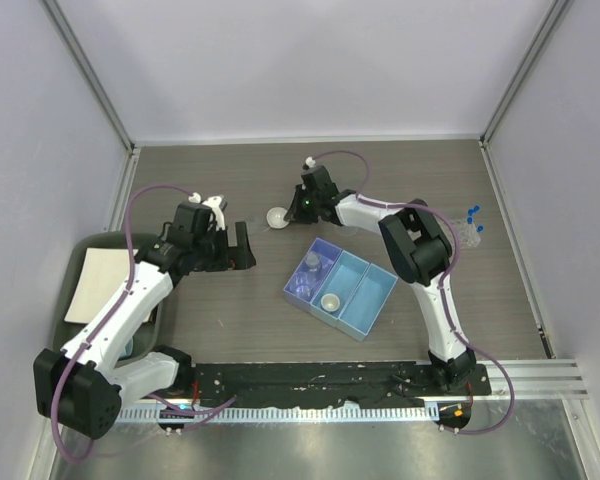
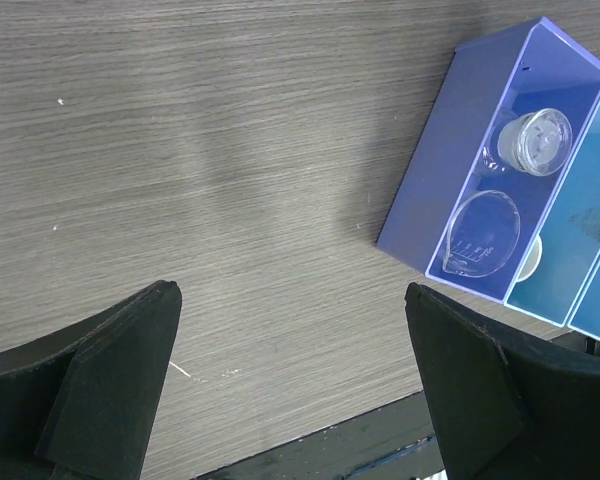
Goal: Organize the chemistry lab equipment
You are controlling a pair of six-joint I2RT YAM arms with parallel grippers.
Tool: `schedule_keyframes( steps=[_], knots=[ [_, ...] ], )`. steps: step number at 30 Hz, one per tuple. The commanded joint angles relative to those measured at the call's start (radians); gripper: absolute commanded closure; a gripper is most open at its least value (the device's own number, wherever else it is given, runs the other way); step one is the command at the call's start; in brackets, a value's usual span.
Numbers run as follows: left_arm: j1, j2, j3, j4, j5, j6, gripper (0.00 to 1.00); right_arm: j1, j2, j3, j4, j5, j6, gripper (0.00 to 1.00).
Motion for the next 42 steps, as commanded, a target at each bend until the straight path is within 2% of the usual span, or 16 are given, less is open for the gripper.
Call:
schedule_keyframes(
  steps=[1,14,16,26,31,36,42],
  knots=[
    [-0.005,-0.002,0.010,0.004,-0.008,0.015,0.00,0.013,-0.090,-0.039,0.000,0.046,-0.050,0.99],
    [-0.011,-0.009,0.010,0.005,-0.008,0.017,0.00,0.051,-0.475,-0.175,-0.107,0.149,-0.191,0.99],
    [-0.011,-0.011,0.008,0.005,-0.008,0.017,0.00,0.060,-0.547,-0.203,-0.129,0.206,-0.209,0.99],
    [-0.013,-0.023,0.013,0.007,-0.006,0.020,0.00,0.090,-0.799,-0.250,-0.455,0.334,-0.354,0.99],
    [-0.013,-0.026,0.011,0.007,-0.003,0.018,0.00,0.090,-0.880,-0.296,-0.625,0.411,-0.378,0.99],
    [-0.013,-0.029,0.013,0.007,0.000,0.020,0.00,0.091,-0.963,-0.368,-0.707,0.437,-0.369,0.99],
    [-0.013,-0.029,0.011,0.008,0.004,0.020,0.00,0.128,-0.970,-0.427,-0.799,0.446,-0.371,0.99]
  ],
)
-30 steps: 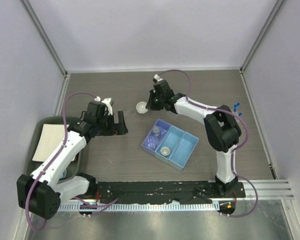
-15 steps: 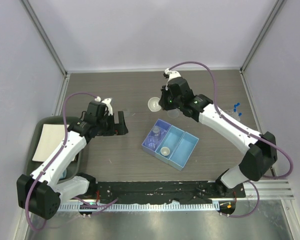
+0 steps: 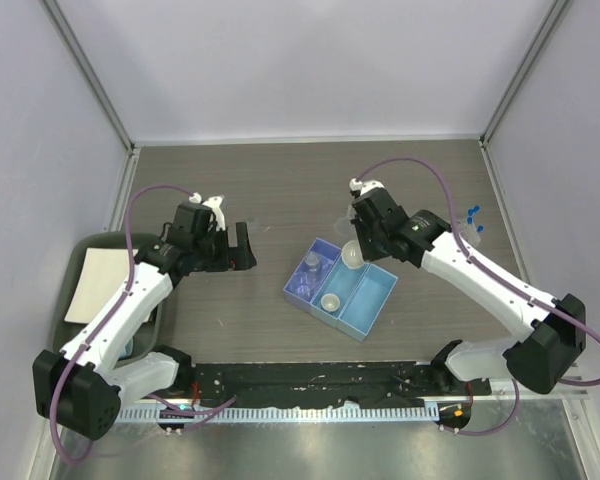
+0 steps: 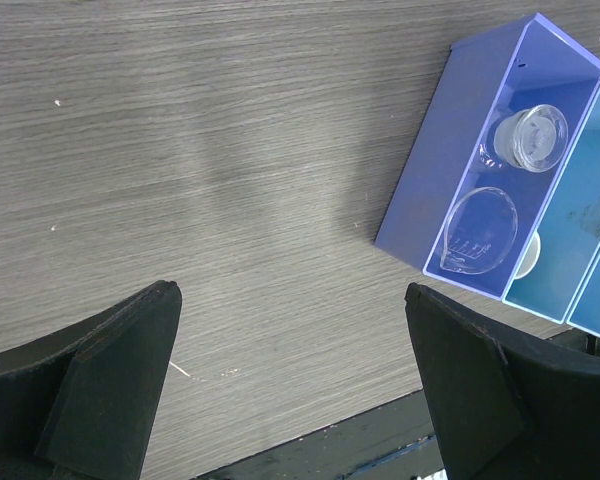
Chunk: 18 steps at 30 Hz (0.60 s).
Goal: Organize the chemistry lab equipment
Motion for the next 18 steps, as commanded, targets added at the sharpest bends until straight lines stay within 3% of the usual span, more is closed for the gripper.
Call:
schedule_keyframes(
  steps=[1,8,18],
  knots=[
    [-0.004,-0.023,0.011,0.010,0.005,0.017,0.00,0.062,-0.005,-0.025,-0.090,0.041,-0.011,0.99],
    [-0.004,-0.029,0.011,0.010,0.001,0.019,0.00,0.153,0.069,-0.024,-0.116,0.094,-0.041,0.99],
    [-0.004,-0.026,0.011,0.008,0.004,0.019,0.00,0.158,0.167,-0.038,-0.059,0.179,-0.072,0.99]
  ],
)
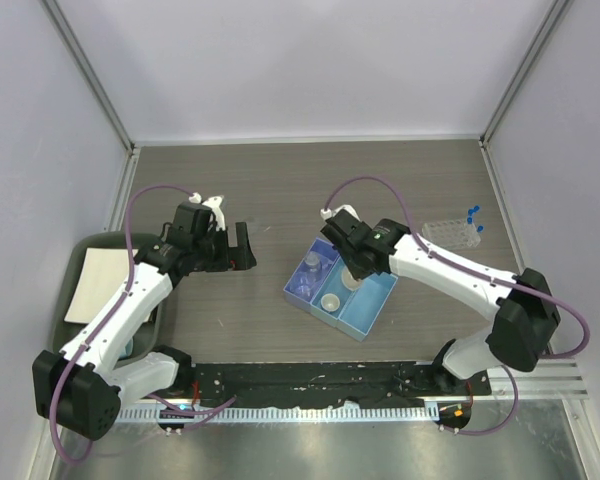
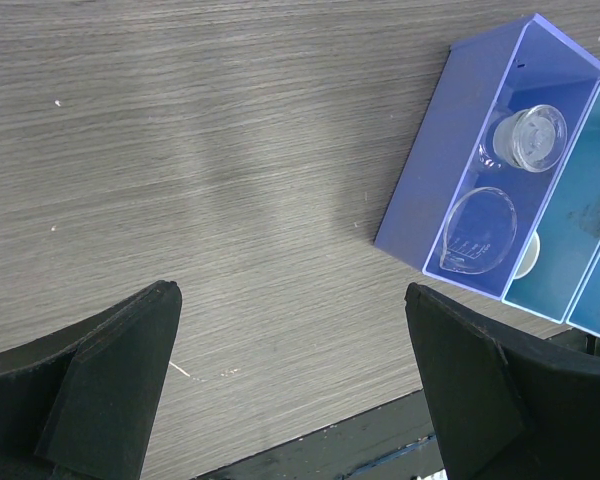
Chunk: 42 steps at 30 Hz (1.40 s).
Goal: Organize the chemistry lab equipment
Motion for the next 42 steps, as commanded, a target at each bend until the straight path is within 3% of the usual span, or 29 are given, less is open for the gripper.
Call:
schedule_keyframes(
  steps=[1,15,23,24,27,30,33,42],
  knots=[
    [-0.006,-0.023,0.011,0.010,0.005,0.019,0.00,0.001,0.043,-0.009,0.058,0.063,-0.025,0.99],
    [-0.004,-0.021,0.010,0.008,0.004,0.019,0.00,0.002,0.227,0.024,0.152,0.039,-0.094,0.99],
    [-0.004,-0.014,0.010,0.008,0.004,0.019,0.00,0.004,0.241,0.016,0.169,-0.018,-0.102,0.99],
    [-0.004,-0.014,0.011,0.010,0.005,0.019,0.00,0.002,0.242,0.016,0.168,-0.017,-0.104,0.97],
    [-0.004,-0.014,0.011,0.008,0.004,0.019,0.00,0.002,0.245,0.017,0.163,-0.003,-0.104,0.74],
    [-0.006,-0.011,0.011,0.008,0.005,0.019,0.00,0.002,0.250,0.024,0.155,0.019,-0.101,0.63],
    [-0.006,-0.009,0.011,0.008,0.005,0.020,0.00,0.002,0.247,0.033,0.143,0.051,-0.094,0.57],
    [-0.006,-0.004,0.011,0.007,0.005,0.020,0.00,0.001,0.170,0.165,0.053,0.134,-0.061,0.53]
  ],
)
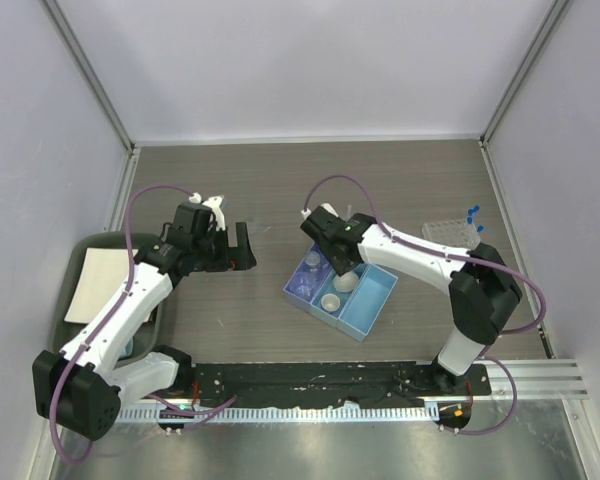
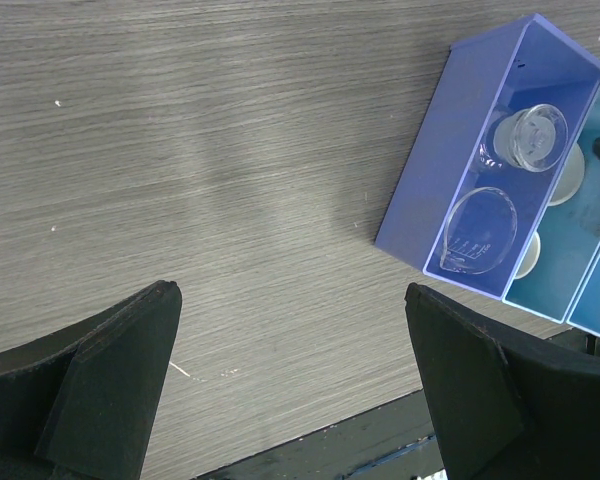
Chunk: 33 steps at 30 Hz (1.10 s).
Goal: Organize the chemistry lab equipment
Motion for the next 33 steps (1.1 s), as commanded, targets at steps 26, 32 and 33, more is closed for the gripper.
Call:
schedule_keyframes(
  steps=[26,32,33],
  knots=[
    [-0.004,-0.009,0.011,0.011,0.019,0.021,0.00,-0.315,0.233,0.405,0.140,-0.140,0.198,0.52],
    [-0.004,-0.001,0.011,0.013,0.026,0.020,0.00,-0.319,0.287,0.429,0.159,-0.160,0.201,0.52],
    [-0.004,-0.001,0.011,0.014,0.026,0.020,0.00,-0.322,0.295,0.432,0.159,-0.160,0.202,0.52]
  ],
)
